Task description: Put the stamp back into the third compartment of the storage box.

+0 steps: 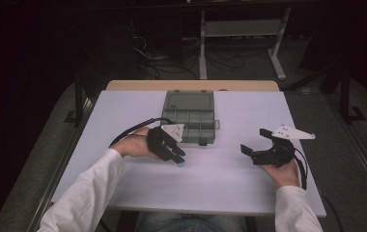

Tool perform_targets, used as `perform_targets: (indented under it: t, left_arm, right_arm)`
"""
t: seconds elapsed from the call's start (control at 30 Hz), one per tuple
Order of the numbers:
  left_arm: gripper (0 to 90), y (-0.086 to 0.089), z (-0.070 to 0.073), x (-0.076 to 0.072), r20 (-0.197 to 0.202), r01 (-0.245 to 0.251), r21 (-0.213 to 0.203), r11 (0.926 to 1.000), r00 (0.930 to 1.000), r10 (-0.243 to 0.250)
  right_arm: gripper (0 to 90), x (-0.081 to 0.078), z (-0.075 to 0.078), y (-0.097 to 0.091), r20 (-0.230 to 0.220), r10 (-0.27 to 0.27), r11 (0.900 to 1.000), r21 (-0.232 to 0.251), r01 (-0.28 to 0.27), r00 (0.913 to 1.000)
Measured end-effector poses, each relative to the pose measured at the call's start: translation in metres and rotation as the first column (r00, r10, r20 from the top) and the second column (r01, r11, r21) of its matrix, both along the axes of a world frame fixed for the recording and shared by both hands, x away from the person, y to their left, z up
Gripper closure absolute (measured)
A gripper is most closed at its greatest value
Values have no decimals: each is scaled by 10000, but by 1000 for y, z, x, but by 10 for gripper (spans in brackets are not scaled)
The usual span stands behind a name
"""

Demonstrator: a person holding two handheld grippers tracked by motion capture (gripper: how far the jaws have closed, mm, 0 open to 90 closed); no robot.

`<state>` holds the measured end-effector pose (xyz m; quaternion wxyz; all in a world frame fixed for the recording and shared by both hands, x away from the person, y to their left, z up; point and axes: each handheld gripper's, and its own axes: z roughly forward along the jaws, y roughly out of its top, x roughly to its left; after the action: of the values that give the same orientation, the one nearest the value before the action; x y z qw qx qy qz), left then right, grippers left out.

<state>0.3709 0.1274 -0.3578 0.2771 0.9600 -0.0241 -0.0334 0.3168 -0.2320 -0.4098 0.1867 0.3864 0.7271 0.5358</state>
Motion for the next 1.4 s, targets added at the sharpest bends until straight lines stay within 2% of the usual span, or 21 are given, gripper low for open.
perform_targets:
  t: [0.2, 0.6, 1.07, 1.4]
  left_arm:
    - [729, 0, 7, 7, 77, -145, 77, 9999, 9999, 144]
    - [729, 0, 16, 23, -37, -507, -92, 9987, 9987, 506]
    - [729, 7, 21, 42, -244, -1119, -343, 9931, 9935, 1111]
    - [729, 8, 26, 53, -304, -1302, -415, 9906, 9912, 1290]
  right_arm:
    - [0, 0, 0, 0, 5, 8, 10000, 35, -8, 10000]
    - [0, 0, 0, 0, -10, -5, 10000, 57, 5, 10000]
    - [0, 0, 0, -1, -26, -14, 9999, 102, 14, 10000]
    - [0, 0, 0, -2, -16, -2, 10000, 67, 2, 10000]
